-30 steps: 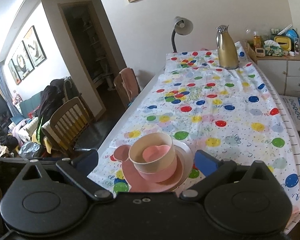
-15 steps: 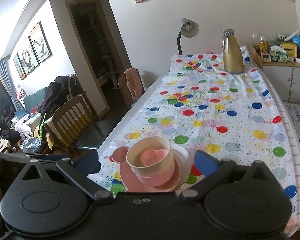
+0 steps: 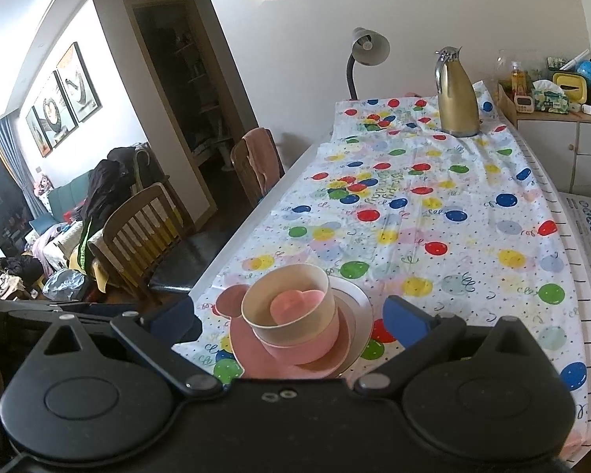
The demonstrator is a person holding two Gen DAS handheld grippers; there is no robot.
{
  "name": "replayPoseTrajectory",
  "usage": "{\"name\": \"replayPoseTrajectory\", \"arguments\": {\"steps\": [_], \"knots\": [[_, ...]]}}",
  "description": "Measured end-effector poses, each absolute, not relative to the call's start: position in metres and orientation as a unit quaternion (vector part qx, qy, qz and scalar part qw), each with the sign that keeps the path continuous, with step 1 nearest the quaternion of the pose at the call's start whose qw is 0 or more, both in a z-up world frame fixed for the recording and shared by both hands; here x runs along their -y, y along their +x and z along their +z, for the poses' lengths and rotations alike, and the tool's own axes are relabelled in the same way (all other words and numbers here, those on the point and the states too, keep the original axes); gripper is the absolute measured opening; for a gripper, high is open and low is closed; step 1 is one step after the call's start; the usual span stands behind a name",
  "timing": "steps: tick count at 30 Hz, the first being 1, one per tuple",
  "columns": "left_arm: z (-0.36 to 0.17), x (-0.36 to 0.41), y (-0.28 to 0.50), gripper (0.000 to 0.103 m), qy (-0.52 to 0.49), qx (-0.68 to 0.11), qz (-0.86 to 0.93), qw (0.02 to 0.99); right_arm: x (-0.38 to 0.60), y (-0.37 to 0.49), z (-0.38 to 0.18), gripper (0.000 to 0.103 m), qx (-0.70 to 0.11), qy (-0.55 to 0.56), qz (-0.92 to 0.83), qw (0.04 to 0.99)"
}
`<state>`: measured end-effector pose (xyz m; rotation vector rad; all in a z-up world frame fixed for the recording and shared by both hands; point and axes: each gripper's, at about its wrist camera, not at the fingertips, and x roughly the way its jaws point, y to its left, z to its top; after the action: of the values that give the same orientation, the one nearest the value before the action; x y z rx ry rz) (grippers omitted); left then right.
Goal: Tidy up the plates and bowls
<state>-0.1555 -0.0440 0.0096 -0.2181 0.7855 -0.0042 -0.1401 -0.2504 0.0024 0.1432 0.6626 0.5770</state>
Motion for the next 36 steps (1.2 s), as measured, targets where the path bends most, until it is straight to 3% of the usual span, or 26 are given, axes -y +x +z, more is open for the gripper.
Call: {"name": "replayPoseTrajectory", "arguments": {"steps": [36], "knots": [[-0.004,0.016,-0.154,0.103,-0.122,-0.403,0.020,0.907,0.225,-0.132,-0.009,0.103,-0.363,0.051,0.263,0.893]]}}
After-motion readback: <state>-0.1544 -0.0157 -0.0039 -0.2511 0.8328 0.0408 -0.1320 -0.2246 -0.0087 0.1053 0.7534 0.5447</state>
